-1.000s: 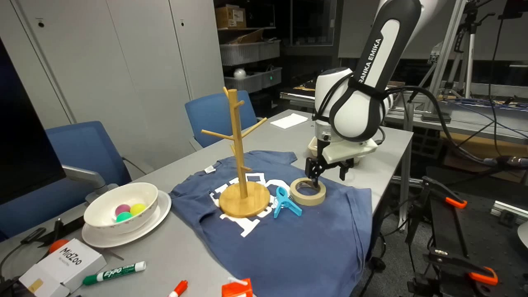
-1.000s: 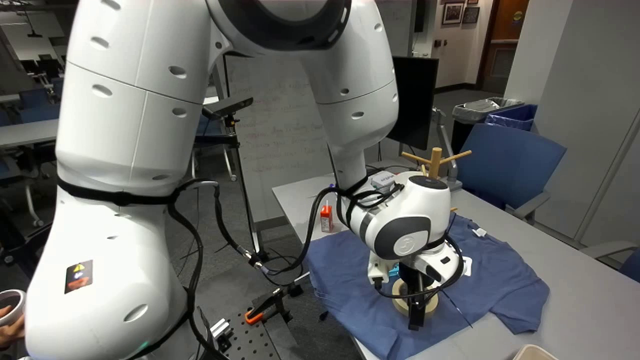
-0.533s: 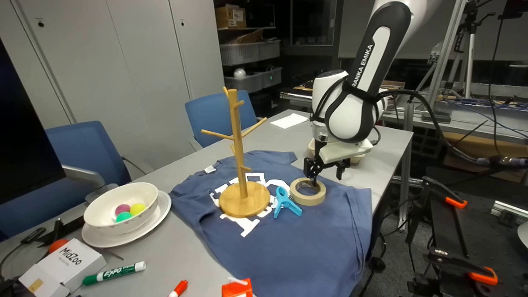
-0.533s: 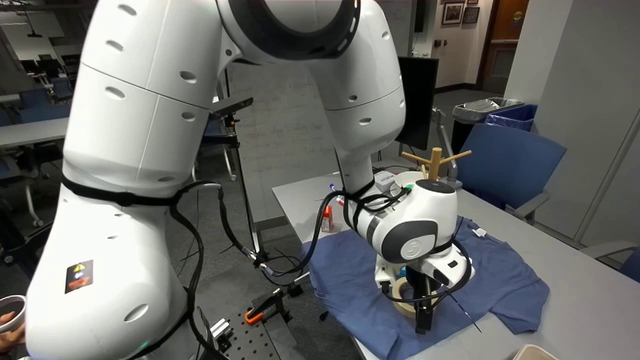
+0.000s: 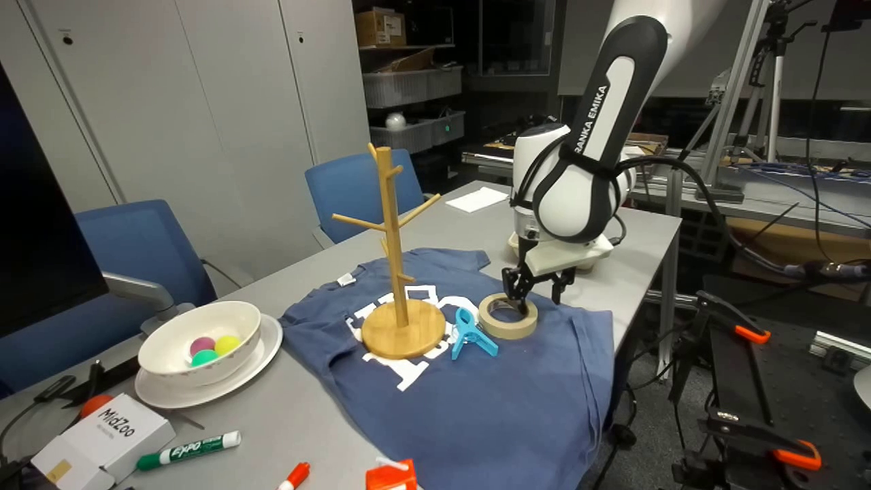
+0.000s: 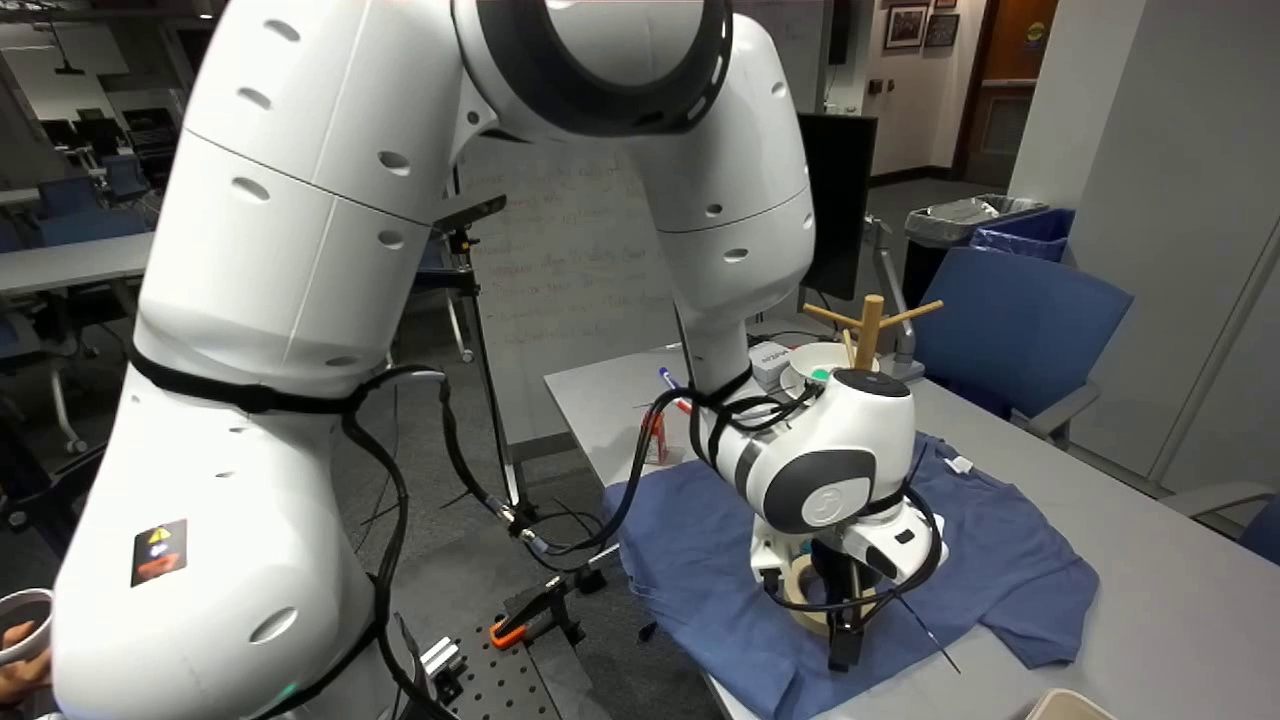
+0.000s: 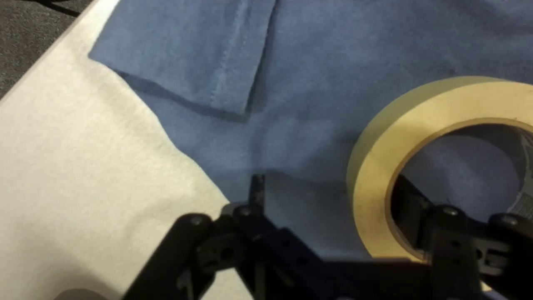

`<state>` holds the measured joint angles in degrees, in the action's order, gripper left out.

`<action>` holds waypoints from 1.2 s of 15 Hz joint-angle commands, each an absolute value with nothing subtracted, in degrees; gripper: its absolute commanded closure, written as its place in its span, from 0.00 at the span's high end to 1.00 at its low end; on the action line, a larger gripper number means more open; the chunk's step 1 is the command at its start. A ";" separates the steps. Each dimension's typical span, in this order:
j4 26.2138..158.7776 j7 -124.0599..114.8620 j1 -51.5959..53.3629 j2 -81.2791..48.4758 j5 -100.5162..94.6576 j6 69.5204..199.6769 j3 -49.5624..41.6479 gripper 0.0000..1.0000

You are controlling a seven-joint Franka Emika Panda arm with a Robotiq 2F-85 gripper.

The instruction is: Hang the white masking tape on the wooden stand

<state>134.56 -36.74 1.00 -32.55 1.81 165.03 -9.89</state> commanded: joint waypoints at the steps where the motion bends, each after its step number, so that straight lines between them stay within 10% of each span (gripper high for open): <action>1: 133.43 -34.45 2.25 -33.83 4.22 165.94 -10.75 0.45; 7: 133.10 -34.45 2.88 -33.72 4.01 165.90 -10.98 0.00; 18: 133.89 -35.40 10.51 -28.47 -0.04 164.25 -19.66 0.06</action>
<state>133.47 -36.46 8.20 -31.27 1.35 165.03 -16.74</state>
